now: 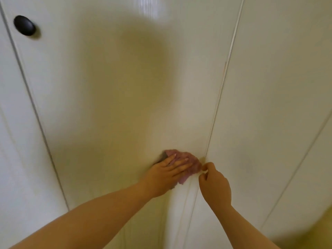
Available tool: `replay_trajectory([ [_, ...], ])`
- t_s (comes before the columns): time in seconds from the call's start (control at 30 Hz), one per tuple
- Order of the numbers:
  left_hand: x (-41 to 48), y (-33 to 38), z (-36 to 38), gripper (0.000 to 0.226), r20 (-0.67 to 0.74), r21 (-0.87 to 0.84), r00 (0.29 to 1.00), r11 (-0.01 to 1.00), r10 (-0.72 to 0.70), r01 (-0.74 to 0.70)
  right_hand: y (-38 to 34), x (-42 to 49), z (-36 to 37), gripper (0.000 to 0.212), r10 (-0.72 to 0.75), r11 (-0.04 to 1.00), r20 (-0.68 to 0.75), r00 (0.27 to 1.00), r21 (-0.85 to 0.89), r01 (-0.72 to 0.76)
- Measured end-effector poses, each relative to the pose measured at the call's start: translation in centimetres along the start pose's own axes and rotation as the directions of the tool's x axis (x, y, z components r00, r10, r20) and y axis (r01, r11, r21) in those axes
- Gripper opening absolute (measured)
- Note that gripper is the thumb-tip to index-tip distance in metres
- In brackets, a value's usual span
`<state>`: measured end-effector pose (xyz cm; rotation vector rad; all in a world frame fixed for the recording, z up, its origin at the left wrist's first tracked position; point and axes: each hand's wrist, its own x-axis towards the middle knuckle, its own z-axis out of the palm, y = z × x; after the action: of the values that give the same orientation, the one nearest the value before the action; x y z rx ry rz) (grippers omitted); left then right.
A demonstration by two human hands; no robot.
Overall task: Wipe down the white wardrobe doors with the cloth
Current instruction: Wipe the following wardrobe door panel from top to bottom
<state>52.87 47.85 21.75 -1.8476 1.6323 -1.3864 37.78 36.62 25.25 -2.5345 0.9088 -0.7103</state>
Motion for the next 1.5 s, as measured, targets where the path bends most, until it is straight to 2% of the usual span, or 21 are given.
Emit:
replay_trajectory([
  [0.07, 2.7, 1.7, 0.1, 0.095, 0.005, -0.017, 1.000, 1.000, -0.018, 0.018, 1.4, 0.3, -0.4, 0.018, 0.021, 1.000, 0.004, 1.000, 0.001, -0.021],
  [0.2, 3.3, 2.1, 0.2, 0.073, 0.023, 0.027, 1.000, 0.999, -0.020, 0.020, 2.8, 0.9, -1.0, 0.020, 0.040, 0.999, -0.005, 0.999, 0.026, -0.039],
  [0.27, 0.8, 1.0, 0.7, 0.062, -0.032, 0.062, 0.999, 0.998, -0.001, 0.003, 2.8, 1.0, -0.8, 0.020, 0.021, 0.999, -0.001, 1.000, 0.035, -0.021],
  [0.4, -4.9, -1.8, 0.9, 0.050, -0.122, -0.009, 0.992, 1.000, -0.016, 0.015, 2.3, 0.8, -0.4, 0.017, -0.017, 0.998, 0.010, 1.000, 0.064, 0.016],
  [0.53, -4.4, -0.6, 1.0, 0.040, -0.081, -0.086, 0.993, 0.994, -0.081, 0.074, 1.9, 0.1, -0.1, 0.018, -0.024, 0.994, 0.007, 1.000, 0.102, 0.023],
  [0.57, -3.4, 0.4, 0.8, 0.045, -0.047, -0.086, 0.996, 0.993, -0.082, 0.078, 1.7, -0.1, -0.1, 0.017, -0.019, 0.993, 0.011, 1.000, 0.118, 0.017],
  [0.67, -0.2, 2.0, -0.3, 0.087, 0.069, -0.135, 0.996, 0.989, -0.052, 0.061, 0.8, -0.6, -0.2, 0.010, -0.018, 0.979, 0.000, 1.000, 0.203, 0.018],
  [0.7, 0.4, 1.9, -0.7, 0.089, 0.058, -0.156, 0.997, 0.986, -0.055, 0.063, 0.4, -0.7, -0.2, 0.011, -0.027, 0.965, -0.010, 1.000, 0.262, 0.029],
  [0.77, 0.4, 1.6, -1.2, 0.074, 0.015, -0.214, 0.998, 0.975, -0.060, 0.062, -0.9, -0.9, -0.1, 0.022, -0.032, 0.907, 0.019, 0.999, 0.420, 0.021],
  [0.87, -0.8, 0.3, -1.8, 0.055, -0.054, -0.246, 0.995, 0.967, -0.078, 0.063, -3.2, -0.9, 0.7, 0.027, 0.019, 0.731, 0.224, 0.974, 0.662, -0.166],
  [0.97, -2.2, -0.9, -2.2, 0.038, -0.103, -0.295, 0.993, 0.955, -0.059, 0.026, -4.6, -0.6, 1.5, 0.022, 0.096, 0.605, 0.321, 0.942, 0.733, -0.311],
  [1.03, -3.1, -1.2, -3.0, 0.025, -0.142, -0.352, 0.985, 0.935, -0.100, 0.044, -4.9, -0.5, 1.8, 0.012, 0.122, 0.604, 0.295, 0.948, 0.736, -0.306],
  [1.1, -4.0, -1.2, -3.6, 0.025, -0.150, -0.405, 0.968, 0.906, -0.201, 0.125, -5.4, -0.5, 2.3, 0.011, 0.145, 0.611, 0.241, 0.960, 0.741, -0.278],
  [1.17, -4.6, -0.7, -3.7, 0.022, -0.091, -0.489, 0.948, 0.843, -0.304, 0.224, -6.2, -0.1, 3.2, 0.021, 0.196, 0.627, 0.190, 0.962, 0.730, -0.272],
  [1.23, -4.5, -0.2, -3.9, 0.025, 0.063, -0.573, 0.911, 0.733, -0.407, 0.367, -7.0, 0.4, 4.0, 0.024, 0.265, 0.630, 0.176, 0.948, 0.713, -0.308],
  [1.3, -3.6, -0.1, -4.9, 0.031, 0.300, -0.648, 0.817, 0.524, -0.492, 0.553, -7.1, 0.7, 4.4, 0.025, 0.315, 0.620, 0.168, 0.934, 0.709, -0.336],
  [1.37, -2.7, -0.6, -5.7, 0.030, 0.543, -0.646, 0.664, 0.250, -0.515, 0.721, -6.6, 0.7, 4.6, 0.023, 0.339, 0.637, 0.153, 0.928, 0.689, -0.346],
  [1.43, -2.0, -0.9, -5.9, 0.027, 0.681, -0.624, 0.551, 0.012, -0.482, 0.782, -5.7, 0.3, 4.8, 0.016, 0.336, 0.638, 0.183, 0.924, 0.677, -0.366],
  [1.5, -1.2, -1.3, -6.0, 0.024, 0.745, -0.613, 0.507, -0.145, -0.433, 0.777, -5.1, 0.1, 4.6, 0.006, 0.322, 0.633, 0.233, 0.918, 0.668, -0.391],
])
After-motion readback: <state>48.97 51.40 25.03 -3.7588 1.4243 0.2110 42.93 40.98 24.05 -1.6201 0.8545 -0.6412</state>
